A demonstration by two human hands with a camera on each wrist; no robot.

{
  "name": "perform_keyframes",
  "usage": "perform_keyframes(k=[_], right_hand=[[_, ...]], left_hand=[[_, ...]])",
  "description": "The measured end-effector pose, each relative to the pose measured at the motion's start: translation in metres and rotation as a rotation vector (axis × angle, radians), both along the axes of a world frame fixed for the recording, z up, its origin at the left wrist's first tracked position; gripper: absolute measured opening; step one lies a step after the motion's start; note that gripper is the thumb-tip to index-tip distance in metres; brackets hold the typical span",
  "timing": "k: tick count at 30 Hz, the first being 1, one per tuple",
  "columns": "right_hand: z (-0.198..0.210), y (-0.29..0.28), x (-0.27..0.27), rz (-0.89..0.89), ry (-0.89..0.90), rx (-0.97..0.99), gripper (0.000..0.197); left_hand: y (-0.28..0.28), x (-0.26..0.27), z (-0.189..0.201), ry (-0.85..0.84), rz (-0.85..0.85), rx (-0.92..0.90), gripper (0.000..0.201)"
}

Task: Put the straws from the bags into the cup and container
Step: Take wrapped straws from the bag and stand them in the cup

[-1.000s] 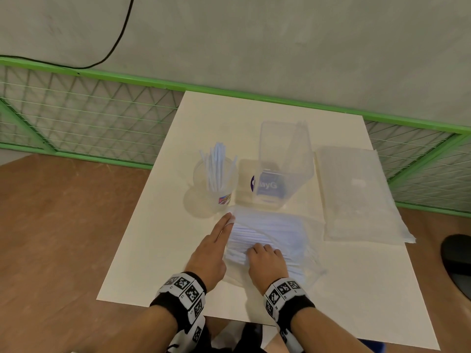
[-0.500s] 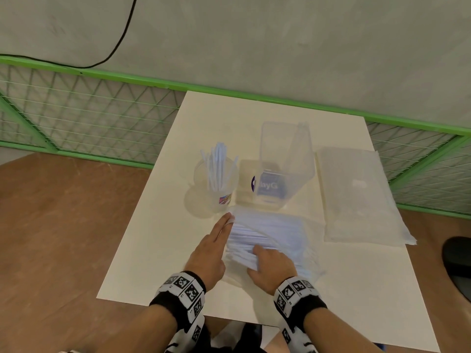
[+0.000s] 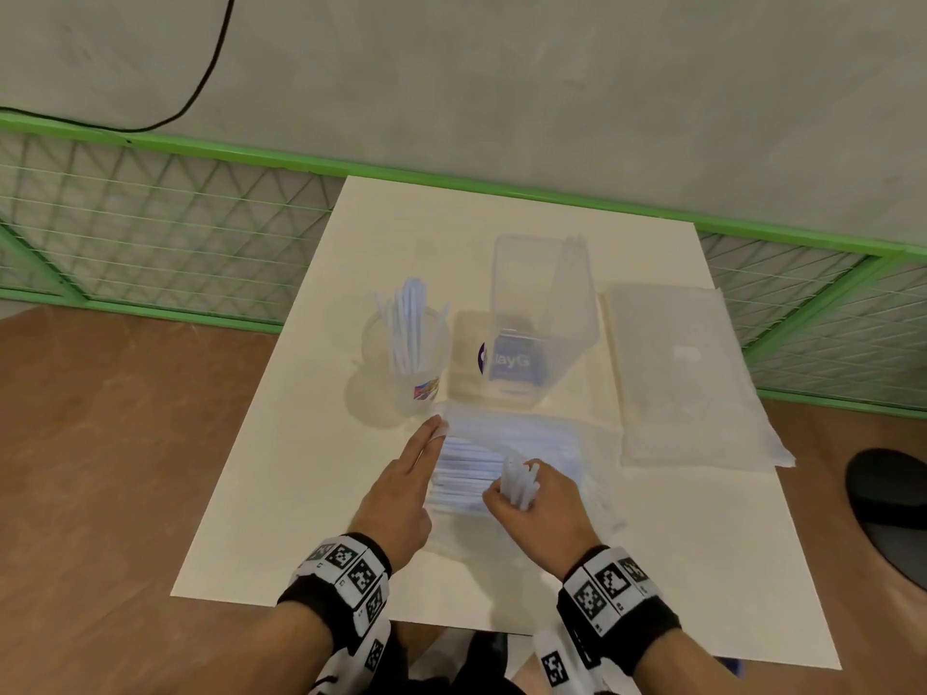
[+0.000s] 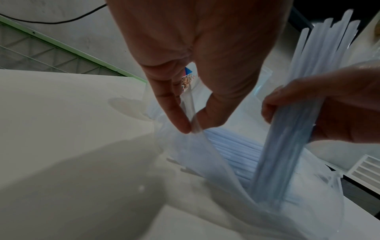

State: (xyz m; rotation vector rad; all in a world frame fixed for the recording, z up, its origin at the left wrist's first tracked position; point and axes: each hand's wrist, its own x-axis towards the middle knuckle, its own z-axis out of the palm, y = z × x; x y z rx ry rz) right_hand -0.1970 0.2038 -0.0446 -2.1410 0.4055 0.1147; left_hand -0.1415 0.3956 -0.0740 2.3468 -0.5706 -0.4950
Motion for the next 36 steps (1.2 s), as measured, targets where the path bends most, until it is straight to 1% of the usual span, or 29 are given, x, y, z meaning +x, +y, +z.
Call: perform_keyframes(k=[3, 7, 9, 12, 14, 17, 20, 21, 23, 26, 29, 32, 34, 36], right_hand=[[-0.001, -0.005, -0.004, -0.035, -0.038, 0.057, 0.04], [-0.008, -0.009, -0.006, -0.021, 0.088, 0.021, 0.04], [0.002, -0.012, -0.001, 0.005, 0.087, -0.004, 0.038], [0.049, -0.014, 0.022, 0.038, -0.003, -0.035, 0.029], [0.089, -0.013, 0.042, 0.014, -0.098, 0.028, 0.019], [0.149, -0.005, 0.077, -0.003, -0.281, 0.094, 0.014], [0.18, 0.01, 0.116, 0.017, -0.384, 0.043, 0.011], [0.181, 0.016, 0.13, 0.028, -0.39, 0.025, 0.01], [0.173, 0.025, 0.157, 0.063, -0.348, -0.017, 0.014], [0.148, 0.035, 0.185, 0.125, -0.264, -0.099, 0.026], [0.134, 0.038, 0.191, 0.168, -0.213, -0.147, 0.035], [0.137, 0.03, 0.188, 0.13, -0.269, -0.17, 0.047], [0.145, 0.021, 0.182, 0.084, -0.346, -0.19, 0.042], [0.154, 0.014, 0.167, 0.076, -0.422, -0.179, 0.028]], left_hand=[[0.001, 0.002, 0.0, -0.006, -0.006, 0.005, 0.11], [0.0, 0.003, 0.001, -0.01, -0.016, -0.007, 0.11], [-0.001, 0.003, 0.002, 0.001, -0.009, -0.002, 0.11], [-0.001, 0.003, 0.003, 0.004, 0.002, 0.005, 0.111], [0.0, 0.003, 0.001, 0.005, 0.006, 0.006, 0.111], [0.001, 0.002, 0.0, 0.018, 0.013, 0.003, 0.11], [0.0, 0.002, 0.002, 0.024, 0.02, -0.018, 0.111], [0.0, 0.002, 0.003, 0.025, 0.023, -0.023, 0.11], [-0.001, 0.002, 0.005, 0.023, 0.023, -0.027, 0.109], [0.0, 0.002, 0.008, 0.023, 0.018, -0.033, 0.108], [0.001, 0.002, 0.01, 0.03, 0.028, -0.022, 0.107], [0.001, 0.002, 0.011, 0.027, 0.029, -0.032, 0.107], [0.001, 0.002, 0.011, 0.028, 0.029, -0.032, 0.107], [0.0, 0.003, 0.009, 0.027, 0.024, -0.033, 0.107]])
